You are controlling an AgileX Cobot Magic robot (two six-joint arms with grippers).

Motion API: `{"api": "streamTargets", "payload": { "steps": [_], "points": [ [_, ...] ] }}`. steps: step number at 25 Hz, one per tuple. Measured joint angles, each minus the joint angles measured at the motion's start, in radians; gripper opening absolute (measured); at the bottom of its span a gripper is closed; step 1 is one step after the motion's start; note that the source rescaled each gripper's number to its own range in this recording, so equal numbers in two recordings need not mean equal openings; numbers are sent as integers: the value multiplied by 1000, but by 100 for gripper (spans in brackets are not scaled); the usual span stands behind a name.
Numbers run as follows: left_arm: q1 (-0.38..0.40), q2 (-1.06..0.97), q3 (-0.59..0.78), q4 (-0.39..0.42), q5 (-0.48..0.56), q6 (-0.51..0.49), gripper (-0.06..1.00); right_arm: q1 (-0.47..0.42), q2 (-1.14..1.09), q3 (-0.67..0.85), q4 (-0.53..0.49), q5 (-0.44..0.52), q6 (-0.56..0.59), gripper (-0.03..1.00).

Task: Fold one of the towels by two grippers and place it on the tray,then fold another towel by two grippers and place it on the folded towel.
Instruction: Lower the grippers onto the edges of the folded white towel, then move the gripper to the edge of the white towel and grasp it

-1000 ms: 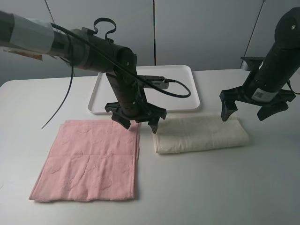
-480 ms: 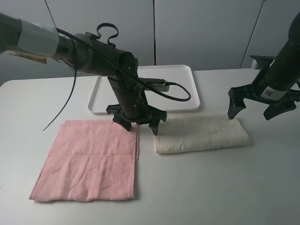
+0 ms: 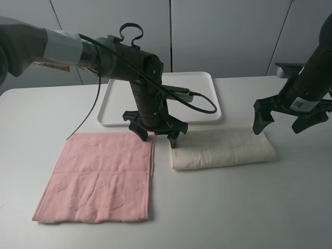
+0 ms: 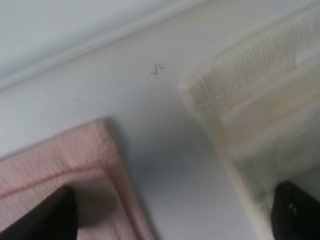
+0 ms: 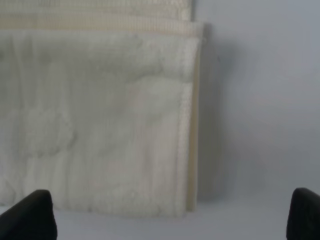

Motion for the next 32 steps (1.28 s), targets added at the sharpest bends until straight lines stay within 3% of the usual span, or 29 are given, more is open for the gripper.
{"api": "streamTargets", "payload": {
  "steps": [7,19,32],
  "points": [
    [0,14,-11,19,22,-2,99,76,37,0,-116,0,43,100],
    [-2,20,-17,19,28,-2,99,77,78,0,-233,-54,170,100],
    [-6,20,-17,19,28,-2,99,77,187,-2,-234,-124,199,100]
  ]
}}
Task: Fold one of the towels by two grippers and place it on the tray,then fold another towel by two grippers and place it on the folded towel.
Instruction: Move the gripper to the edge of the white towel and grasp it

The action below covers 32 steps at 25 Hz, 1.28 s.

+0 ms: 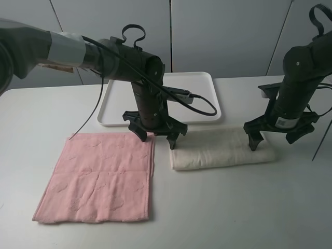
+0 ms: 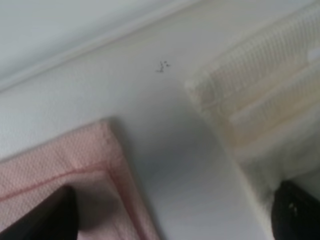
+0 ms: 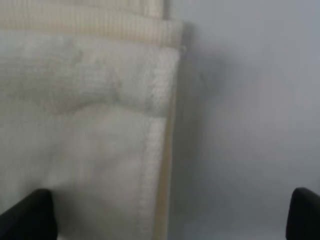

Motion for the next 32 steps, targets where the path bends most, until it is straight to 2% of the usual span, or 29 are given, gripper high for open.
{"api": "streamTargets", "payload": {
  "steps": [10,19,28,30,32],
  "points": [
    [0,0,0,5,0,0,99,0,28,-2,4,-13,4,100],
    [0,2,0,0,0,0,99,10,55,-13,82,-13,-3,55],
    [0,2,0,0,0,0,99,10,59,-13,88,-19,-7,46],
    [0,2,0,0,0,0,99,12,60,-13,103,-26,-7,35],
    [0,2,0,0,0,2,99,16,60,-3,127,-40,-29,18]
  ]
}}
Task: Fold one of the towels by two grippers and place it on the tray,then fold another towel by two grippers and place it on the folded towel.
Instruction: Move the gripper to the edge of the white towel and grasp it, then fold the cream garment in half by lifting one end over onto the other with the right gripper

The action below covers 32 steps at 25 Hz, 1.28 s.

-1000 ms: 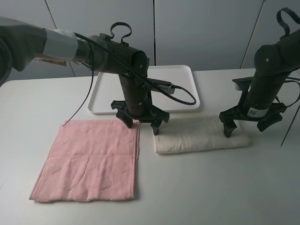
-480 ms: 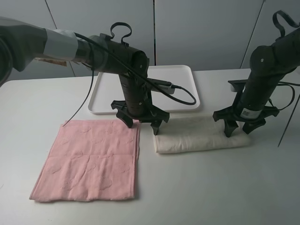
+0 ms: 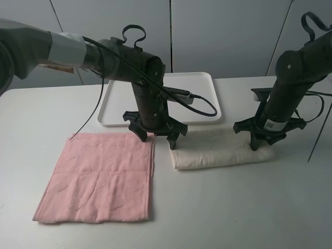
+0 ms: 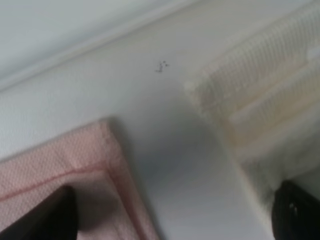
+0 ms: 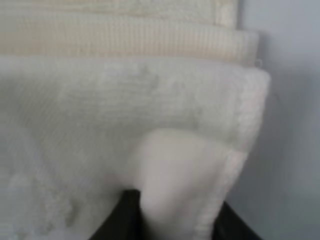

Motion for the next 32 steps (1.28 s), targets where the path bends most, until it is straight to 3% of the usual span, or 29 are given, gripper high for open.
{"api": "streamTargets", "payload": {
  "steps": [2,16,25,32],
  "points": [
    [0,0,0,0,-2,0,99,2,-2,11,29,-18,-37,8],
    [0,0,0,0,-2,0,99,0,-23,17,68,-17,-109,8],
    [0,0,-2,5,-2,0,99,-5,-153,38,223,39,-207,8],
    [0,0,-2,5,0,2,99,-5,-214,38,261,96,-223,8]
  ]
}}
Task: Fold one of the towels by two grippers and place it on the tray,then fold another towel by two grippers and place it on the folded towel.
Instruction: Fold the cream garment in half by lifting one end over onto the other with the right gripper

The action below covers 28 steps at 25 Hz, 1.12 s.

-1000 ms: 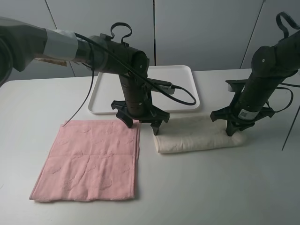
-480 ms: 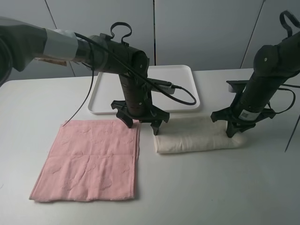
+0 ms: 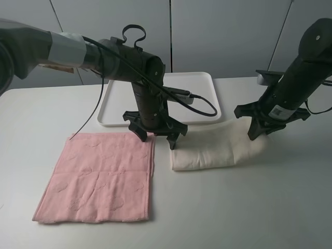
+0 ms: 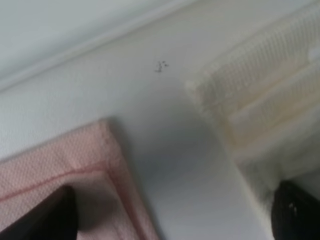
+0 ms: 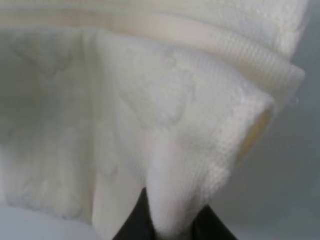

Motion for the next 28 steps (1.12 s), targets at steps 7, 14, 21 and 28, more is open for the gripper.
{"api": "streamTargets", "payload": {
  "steps": [7,14,21,28],
  "points": [
    [0,0,0,-5,0,0,99,0,-6,0,242,38,-130,8],
    [0,0,0,-5,0,12,99,0,-10,2,489,47,-261,8],
    [0,0,0,-5,0,15,99,16,-10,2,554,46,-302,8],
    [0,0,0,-5,0,17,99,58,82,2,622,40,-339,8]
  ]
}}
